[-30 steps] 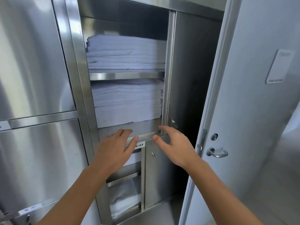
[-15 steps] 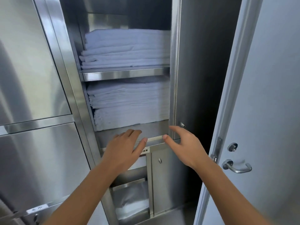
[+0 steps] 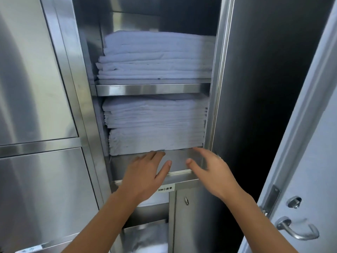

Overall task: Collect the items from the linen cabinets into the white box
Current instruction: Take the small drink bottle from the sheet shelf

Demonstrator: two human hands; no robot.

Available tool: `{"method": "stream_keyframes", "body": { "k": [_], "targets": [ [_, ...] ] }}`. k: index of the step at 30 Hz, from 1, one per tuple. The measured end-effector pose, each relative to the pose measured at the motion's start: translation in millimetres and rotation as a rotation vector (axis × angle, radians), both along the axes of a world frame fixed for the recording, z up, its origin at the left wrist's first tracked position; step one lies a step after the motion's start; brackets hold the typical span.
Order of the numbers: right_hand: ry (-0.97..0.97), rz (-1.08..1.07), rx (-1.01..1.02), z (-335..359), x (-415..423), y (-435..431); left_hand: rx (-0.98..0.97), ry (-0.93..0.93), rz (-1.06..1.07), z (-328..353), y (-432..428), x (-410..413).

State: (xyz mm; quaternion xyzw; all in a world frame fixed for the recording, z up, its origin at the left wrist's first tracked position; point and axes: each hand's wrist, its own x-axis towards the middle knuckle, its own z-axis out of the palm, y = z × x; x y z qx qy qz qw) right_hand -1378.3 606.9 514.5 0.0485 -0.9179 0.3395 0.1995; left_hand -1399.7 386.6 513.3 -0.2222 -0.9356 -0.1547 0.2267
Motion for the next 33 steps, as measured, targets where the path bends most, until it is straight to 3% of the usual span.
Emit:
{"method": "stream_keyframes", "body": {
  "k": [14,28,33],
  "targets": [
    [-0.028,-0.411,-0.06,-13.5,-117.8,30.6,0.047,0.102,-0.361,-18.9,56.3,-205.2],
    [0.219,-0.677,-0.108,8.1,-179.7,58.8,0.147,0.125,-0.514,13.3,89.4,-259.0],
    [0.22,-0.682,-0.269,0.2,-193.0,66.8,0.109,0.12,-0.536,24.8,100.3,-264.2]
  ]
}}
